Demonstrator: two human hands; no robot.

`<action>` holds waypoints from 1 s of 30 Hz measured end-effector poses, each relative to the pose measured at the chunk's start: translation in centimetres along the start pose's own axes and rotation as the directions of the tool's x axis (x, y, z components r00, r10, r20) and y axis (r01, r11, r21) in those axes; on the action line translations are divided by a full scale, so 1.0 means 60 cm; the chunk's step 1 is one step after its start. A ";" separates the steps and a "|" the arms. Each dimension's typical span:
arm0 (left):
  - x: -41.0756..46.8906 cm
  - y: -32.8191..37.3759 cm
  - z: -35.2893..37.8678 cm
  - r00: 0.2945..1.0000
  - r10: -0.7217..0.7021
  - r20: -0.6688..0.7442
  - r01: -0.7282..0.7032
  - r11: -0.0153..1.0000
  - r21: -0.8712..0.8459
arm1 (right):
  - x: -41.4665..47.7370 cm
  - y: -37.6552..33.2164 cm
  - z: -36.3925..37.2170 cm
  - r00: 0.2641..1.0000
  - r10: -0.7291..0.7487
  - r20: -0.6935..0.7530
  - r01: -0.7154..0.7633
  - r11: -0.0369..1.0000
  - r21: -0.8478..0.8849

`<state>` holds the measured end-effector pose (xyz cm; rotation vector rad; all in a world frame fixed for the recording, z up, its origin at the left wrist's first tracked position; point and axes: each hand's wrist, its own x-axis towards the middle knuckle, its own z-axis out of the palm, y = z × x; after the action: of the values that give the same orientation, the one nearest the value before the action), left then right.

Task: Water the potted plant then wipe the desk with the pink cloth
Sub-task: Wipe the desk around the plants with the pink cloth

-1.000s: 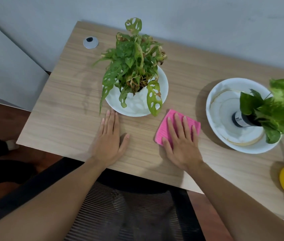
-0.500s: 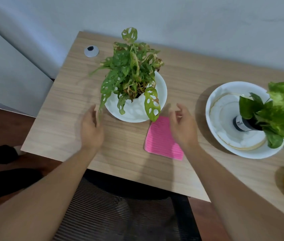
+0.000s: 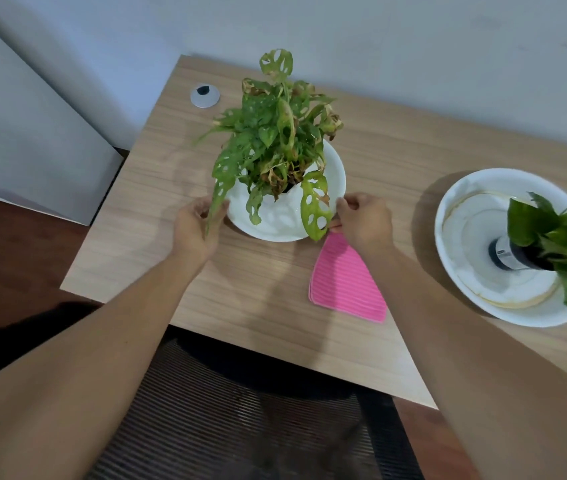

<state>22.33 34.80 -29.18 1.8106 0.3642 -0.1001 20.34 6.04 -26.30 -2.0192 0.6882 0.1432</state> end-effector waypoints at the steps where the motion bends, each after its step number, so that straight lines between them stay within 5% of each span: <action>1: -0.002 -0.001 -0.007 1.000 0.025 -0.005 -0.025 0.998 0.054 | -0.001 -0.004 0.003 1.000 0.000 0.007 0.000 1.000 0.021; 6: -0.020 -0.015 -0.021 0.981 0.188 -0.057 -0.157 0.925 0.347 | -0.029 0.014 0.007 0.993 -0.081 -0.082 0.068 0.987 -0.148; 11: -0.082 -0.067 -0.008 0.960 0.279 0.033 -0.243 0.766 0.595 | -0.117 0.105 0.025 0.931 -0.364 -0.020 0.283 0.756 -0.591; 14: -0.123 -0.088 0.019 0.950 0.283 0.134 -0.291 0.644 0.707 | -0.131 0.149 0.042 0.931 -0.343 0.123 0.330 0.651 -0.684; 21: -0.168 -0.114 0.066 0.926 0.311 0.215 -0.337 0.425 0.840 | -0.153 0.195 0.011 0.884 -0.433 0.176 0.410 0.537 -0.737; 30: -0.168 -0.108 0.068 0.926 0.317 0.206 -0.325 0.387 0.863 | -0.019 0.137 -0.007 0.956 -0.293 -0.019 0.190 0.667 -0.720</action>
<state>11.31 30.43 -33.72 2.9288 -0.1304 -0.0132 15.01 3.08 -31.90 -2.8870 0.4613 0.1273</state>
